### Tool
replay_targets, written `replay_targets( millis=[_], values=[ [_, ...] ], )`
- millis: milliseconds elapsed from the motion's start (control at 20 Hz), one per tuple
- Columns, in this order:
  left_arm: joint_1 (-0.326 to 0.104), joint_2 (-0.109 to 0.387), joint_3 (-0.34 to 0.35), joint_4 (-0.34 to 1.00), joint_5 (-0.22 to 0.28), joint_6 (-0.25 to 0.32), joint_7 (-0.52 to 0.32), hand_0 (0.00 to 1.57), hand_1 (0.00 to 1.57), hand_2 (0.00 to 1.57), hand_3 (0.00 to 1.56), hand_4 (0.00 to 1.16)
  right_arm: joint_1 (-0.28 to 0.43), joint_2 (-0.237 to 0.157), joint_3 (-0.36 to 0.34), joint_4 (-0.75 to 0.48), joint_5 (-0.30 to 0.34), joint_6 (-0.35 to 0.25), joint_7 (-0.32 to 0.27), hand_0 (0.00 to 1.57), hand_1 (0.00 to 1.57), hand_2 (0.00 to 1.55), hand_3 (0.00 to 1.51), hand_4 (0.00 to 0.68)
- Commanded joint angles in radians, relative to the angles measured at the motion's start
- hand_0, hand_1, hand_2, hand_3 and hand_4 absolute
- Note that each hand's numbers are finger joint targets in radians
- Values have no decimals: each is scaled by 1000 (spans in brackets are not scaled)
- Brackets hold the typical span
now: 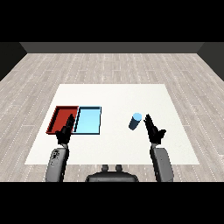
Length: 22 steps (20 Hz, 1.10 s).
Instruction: Pick the blue can and put it in the blue box
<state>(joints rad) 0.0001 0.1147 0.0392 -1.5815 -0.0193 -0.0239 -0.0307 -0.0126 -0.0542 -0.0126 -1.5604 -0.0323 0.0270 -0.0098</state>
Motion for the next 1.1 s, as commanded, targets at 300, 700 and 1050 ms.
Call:
replay_targets(
  millis=[300, 700, 1050],
  values=[
    [4, -99, 5, -57, 46, 22, -197, 0, 0, 0, 0, 0, -141, 8, -23, 87, -50, 74, -149, 0, 0, 0, 0, 0],
    [18, -78, 26, 36, 52, -23, -348, 0, 0, 0, 0, 0, -188, -45, -83, 242, -86, 174, -313, 0, 0, 0, 0, 0],
    [8, -61, 35, 17, 67, -30, -329, 0, 0, 0, 0, 0, -223, -68, -113, 246, -110, 181, -284, 0, 0, 0, 0, 0]
  ],
)
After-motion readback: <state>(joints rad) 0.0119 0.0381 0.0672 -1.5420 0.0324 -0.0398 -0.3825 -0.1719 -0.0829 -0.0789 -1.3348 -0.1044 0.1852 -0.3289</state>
